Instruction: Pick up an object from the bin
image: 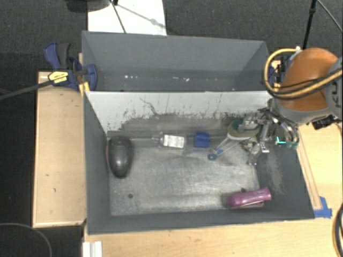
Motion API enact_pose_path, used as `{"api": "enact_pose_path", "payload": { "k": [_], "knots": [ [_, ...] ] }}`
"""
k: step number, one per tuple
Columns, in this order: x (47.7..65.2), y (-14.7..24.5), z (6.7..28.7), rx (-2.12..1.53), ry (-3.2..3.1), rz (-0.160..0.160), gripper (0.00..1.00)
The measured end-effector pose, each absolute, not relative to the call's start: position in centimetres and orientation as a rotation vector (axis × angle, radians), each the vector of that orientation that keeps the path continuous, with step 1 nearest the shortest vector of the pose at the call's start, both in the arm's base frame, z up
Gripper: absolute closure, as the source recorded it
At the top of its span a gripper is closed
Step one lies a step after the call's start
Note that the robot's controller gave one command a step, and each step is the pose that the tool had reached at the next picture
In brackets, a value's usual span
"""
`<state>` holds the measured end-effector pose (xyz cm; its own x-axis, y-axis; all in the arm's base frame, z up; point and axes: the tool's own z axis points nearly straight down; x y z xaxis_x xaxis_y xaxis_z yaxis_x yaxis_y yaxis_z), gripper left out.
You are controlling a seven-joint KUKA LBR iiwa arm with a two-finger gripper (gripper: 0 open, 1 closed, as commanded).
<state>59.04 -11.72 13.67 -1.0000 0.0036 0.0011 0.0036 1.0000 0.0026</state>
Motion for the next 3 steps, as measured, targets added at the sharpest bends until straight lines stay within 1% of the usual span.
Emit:
{"api": "enact_pose_path", "payload": {
  "k": [1, 2, 3],
  "knots": [
    [59.4, -12.2, 9.0, -0.155, -3.155, -0.005, 0.00],
    [59.9, -12.2, 9.2, -0.152, -3.174, -0.002, 1.00],
    [59.1, -11.6, 21.7, -0.097, -3.152, 0.003, 1.00]
  ]
}}
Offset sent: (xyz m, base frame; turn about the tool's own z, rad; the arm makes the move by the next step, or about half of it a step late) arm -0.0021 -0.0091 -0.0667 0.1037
